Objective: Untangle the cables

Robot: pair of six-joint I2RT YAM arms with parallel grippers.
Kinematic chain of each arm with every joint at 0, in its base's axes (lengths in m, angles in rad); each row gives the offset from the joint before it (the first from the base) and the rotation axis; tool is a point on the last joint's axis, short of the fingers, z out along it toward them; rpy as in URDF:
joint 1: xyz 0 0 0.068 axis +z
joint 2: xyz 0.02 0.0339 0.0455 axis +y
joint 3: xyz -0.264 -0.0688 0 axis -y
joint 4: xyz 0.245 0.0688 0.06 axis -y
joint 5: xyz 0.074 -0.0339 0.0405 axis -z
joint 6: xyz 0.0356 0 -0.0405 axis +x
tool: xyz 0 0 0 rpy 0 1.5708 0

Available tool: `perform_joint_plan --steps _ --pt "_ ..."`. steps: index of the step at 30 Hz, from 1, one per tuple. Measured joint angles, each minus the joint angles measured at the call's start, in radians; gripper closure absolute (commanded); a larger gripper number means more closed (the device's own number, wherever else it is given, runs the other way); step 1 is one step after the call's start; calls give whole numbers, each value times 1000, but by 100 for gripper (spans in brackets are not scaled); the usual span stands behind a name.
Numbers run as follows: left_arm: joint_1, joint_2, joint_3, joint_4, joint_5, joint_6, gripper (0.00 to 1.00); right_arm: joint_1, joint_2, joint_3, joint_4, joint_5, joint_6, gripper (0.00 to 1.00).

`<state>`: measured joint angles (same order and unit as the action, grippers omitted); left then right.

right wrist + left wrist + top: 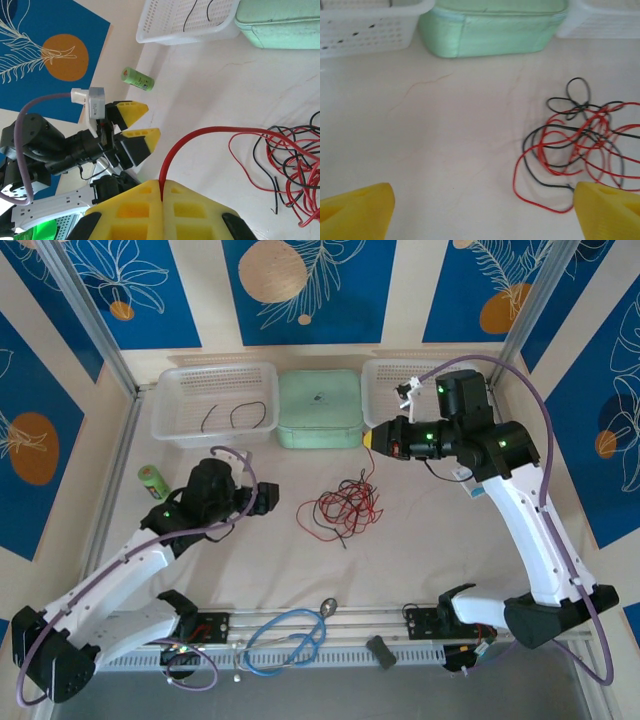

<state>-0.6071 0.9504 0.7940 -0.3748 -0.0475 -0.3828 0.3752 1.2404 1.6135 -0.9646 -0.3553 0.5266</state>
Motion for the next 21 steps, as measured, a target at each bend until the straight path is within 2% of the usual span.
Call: perform_joint_plan --steps 6,11,17,21 --pt "-114 88 1 81 80 111 7 -2 0 0 25 -23 1 100" --pt "-237 232 -13 284 119 320 8 -3 0 3 29 -39 3 100" --pt "-256 325 -90 608 138 566 8 -3 0 3 29 -56 8 100" --pt "-256 405 -77 705 170 721 17 -3 0 3 31 -76 16 100"
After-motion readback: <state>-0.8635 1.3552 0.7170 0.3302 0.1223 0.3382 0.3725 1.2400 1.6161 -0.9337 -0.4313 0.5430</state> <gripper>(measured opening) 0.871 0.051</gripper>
